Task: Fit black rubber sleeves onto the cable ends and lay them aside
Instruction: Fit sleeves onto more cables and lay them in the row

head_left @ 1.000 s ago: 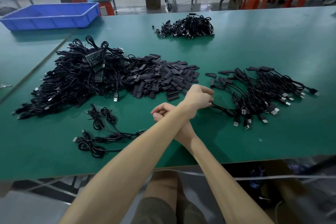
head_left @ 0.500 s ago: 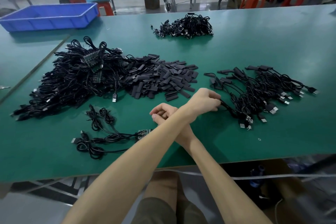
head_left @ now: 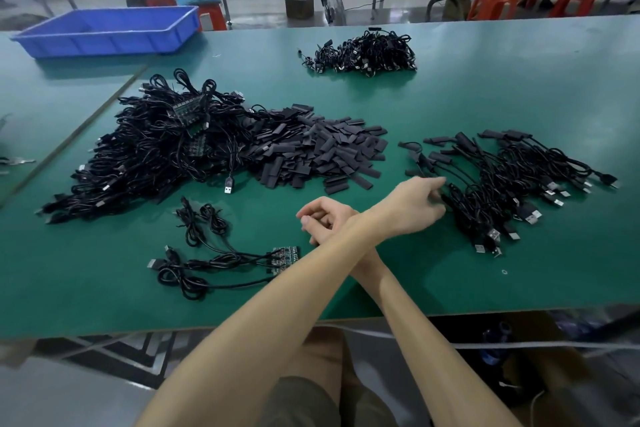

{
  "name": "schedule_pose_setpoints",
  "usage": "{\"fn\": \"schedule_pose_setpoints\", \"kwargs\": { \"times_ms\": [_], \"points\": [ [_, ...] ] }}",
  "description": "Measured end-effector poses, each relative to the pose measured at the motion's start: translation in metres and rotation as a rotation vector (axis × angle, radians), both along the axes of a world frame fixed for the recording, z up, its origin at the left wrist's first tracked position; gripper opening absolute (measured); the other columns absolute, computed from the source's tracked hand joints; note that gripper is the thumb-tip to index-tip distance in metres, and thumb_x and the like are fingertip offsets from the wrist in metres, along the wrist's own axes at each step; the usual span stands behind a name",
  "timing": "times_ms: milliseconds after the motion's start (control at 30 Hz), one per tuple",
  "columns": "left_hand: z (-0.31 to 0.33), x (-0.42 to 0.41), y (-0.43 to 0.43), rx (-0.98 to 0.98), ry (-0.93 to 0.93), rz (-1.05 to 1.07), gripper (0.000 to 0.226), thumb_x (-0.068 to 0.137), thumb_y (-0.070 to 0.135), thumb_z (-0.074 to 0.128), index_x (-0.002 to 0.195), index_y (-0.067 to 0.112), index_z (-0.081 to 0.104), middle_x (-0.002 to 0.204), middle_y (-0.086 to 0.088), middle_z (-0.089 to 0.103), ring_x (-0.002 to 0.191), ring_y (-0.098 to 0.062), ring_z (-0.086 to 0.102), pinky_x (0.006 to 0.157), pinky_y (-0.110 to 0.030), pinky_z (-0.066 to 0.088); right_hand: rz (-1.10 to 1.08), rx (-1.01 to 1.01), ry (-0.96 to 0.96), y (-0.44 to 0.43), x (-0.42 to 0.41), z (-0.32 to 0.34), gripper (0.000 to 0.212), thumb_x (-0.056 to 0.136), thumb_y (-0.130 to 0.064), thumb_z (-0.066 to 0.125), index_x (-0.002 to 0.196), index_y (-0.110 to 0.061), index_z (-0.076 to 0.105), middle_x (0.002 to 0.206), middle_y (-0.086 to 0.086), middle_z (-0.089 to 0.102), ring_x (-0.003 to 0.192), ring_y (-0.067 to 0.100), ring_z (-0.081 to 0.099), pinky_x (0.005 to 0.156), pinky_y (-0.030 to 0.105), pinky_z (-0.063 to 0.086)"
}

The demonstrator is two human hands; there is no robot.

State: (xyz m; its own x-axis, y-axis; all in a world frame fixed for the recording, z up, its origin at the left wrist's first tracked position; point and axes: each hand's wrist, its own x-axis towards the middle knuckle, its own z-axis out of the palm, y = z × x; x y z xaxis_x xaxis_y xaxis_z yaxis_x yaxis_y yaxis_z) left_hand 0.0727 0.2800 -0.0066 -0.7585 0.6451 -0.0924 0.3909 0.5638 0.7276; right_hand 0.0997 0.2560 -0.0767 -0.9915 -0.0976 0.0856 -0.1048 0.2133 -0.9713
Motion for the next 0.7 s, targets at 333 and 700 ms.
{"fn": "schedule_pose_setpoints", "kwargs": {
  "times_ms": [333,700],
  "points": [
    [0.054,-0.010,-0.141,-0.292,0.222,0.158,0.011,0.093,0.026,0.071,0.098,0.016,0.071,0.089,0.008,0.069,0.083,-0.009,0.066,0.080,-0.032,0.057,-0.069,0.078,0.040,0.006,0.004,0.018,0.012,0.096,-0.010,0.065,0.087,-0.014,0.071,0.070,-0.005,0.071,0.056,0.003,0.063,0.062,0.019,0.046],
    [0.015,0.010,-0.202,-0.619,0.006,0.022,0.030,0.080,0.033,0.085,0.086,0.025,0.057,0.089,0.006,0.060,0.081,-0.012,0.057,0.063,-0.025,0.043,-0.036,0.010,0.031,0.005,0.006,0.018,0.006,0.099,-0.010,0.067,0.100,-0.012,0.073,0.086,0.004,0.076,0.065,0.010,0.070,0.068,0.018,0.053]
  ]
}}
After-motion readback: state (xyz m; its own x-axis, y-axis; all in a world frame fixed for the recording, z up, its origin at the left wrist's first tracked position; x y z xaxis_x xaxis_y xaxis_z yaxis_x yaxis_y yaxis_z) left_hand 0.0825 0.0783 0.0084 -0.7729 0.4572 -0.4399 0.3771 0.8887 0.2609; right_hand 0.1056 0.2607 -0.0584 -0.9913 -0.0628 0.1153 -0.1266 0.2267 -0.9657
